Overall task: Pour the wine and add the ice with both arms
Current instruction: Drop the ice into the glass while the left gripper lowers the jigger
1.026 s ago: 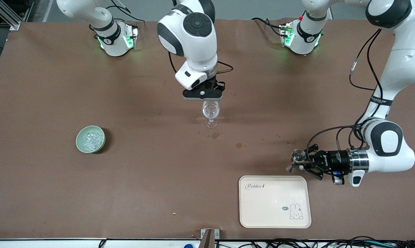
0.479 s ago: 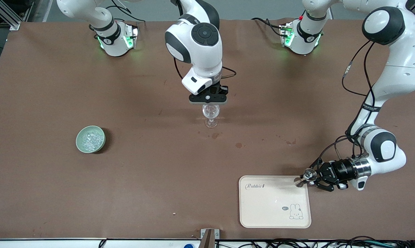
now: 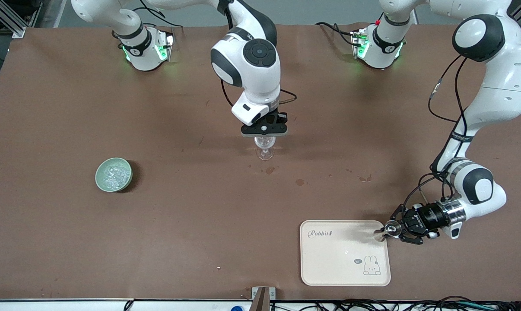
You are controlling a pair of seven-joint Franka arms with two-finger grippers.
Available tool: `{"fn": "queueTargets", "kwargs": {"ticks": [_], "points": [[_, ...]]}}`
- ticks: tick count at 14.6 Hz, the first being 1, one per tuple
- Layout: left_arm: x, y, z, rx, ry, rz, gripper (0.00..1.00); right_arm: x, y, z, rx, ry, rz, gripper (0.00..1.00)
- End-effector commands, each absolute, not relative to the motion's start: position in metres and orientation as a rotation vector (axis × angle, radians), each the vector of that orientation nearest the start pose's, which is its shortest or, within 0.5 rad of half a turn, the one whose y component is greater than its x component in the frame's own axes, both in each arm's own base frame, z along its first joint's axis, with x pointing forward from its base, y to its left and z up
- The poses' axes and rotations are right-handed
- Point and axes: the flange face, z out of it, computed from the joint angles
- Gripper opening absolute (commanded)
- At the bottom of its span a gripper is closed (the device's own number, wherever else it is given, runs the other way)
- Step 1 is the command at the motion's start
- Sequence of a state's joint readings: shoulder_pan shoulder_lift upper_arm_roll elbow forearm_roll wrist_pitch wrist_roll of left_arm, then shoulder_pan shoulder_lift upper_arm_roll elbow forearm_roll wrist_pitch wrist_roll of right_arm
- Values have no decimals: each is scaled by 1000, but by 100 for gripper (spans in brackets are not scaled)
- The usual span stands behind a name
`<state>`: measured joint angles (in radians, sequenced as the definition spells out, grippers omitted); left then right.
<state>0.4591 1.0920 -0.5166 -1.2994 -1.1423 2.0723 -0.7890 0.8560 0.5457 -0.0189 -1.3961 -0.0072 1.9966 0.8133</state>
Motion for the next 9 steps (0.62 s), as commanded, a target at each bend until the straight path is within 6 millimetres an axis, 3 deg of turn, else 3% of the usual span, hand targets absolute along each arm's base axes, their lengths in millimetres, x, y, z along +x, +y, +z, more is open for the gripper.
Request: {"fn": "queueTargets", "kwargs": {"ticks": [1, 3, 5, 6, 8, 9], "points": [[741, 6, 138, 1147, 1394, -822, 1, 480, 531, 393, -3117, -86, -77, 9], [740, 9, 135, 1148, 1399, -820, 1, 477, 530, 388, -3126, -92, -66, 12], [737, 5, 124, 1154, 1395, -822, 2, 475, 530, 386, -3129, -91, -59, 25], [737, 3, 123, 1159, 1396, -818, 3, 476, 529, 385, -3131, -92, -59, 36], [738, -1, 116, 1179, 1429, -788, 3, 478, 527, 386, -3130, -85, -61, 80], [740, -3, 119, 1182, 1428, -780, 4, 481, 525, 385, -3132, -80, -59, 83]]}}
